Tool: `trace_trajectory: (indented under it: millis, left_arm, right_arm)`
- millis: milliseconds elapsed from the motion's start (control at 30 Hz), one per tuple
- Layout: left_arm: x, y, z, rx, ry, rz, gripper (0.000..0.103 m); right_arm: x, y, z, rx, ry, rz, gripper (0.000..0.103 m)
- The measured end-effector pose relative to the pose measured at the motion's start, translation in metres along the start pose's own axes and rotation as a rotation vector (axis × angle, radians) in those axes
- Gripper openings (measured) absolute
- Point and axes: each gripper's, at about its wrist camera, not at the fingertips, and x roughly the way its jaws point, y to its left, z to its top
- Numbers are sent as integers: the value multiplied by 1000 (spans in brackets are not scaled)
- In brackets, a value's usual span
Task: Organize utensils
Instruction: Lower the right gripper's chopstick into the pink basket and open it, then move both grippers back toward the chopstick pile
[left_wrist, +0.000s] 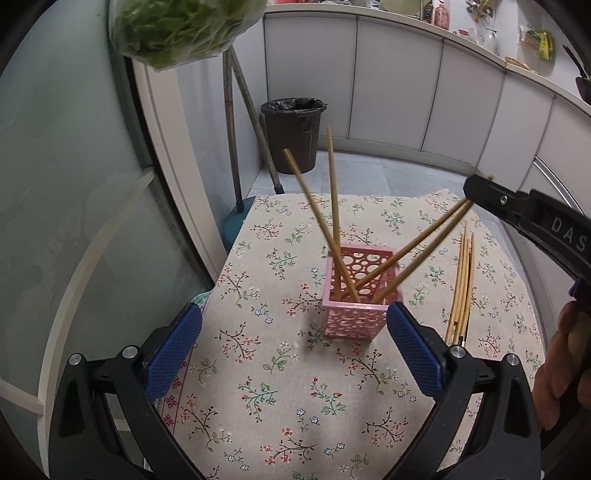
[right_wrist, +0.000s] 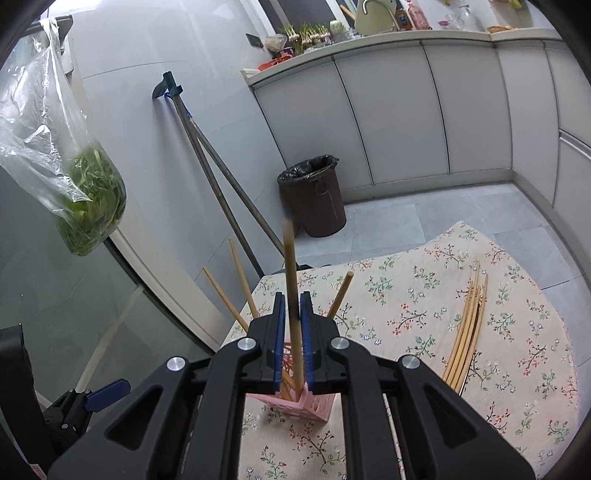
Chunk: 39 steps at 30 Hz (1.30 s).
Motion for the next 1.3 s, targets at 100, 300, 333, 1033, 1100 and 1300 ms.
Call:
trace_trajectory:
  millis: [100,300,333,1033,1100,1300]
  left_arm:
    - [-3,-3,0,6,-8,-8,96]
    - [-10,-12,-2,25,-23,-24,96]
    - [-11,-13,-2,29,-25,-28,96]
    - [-29,-82,-20,155,-30,-104,96]
    - [-28,-93,-22,169,-25,-115,96]
    - [-22,-128,-28,235,-3,-142,96]
  right_arm:
    - [-7,-1,4,-5,-4,12,18]
    - [-35,-4,14,-19,-37,24,35]
    - [-40,-6,16,-19,-39,21,37]
    - [-123,-102,0,-96,53,-277,88]
    - [-124,-113,-4,-92,82,-308,88]
    - [-135,-156,-12,-36,137,-371,88]
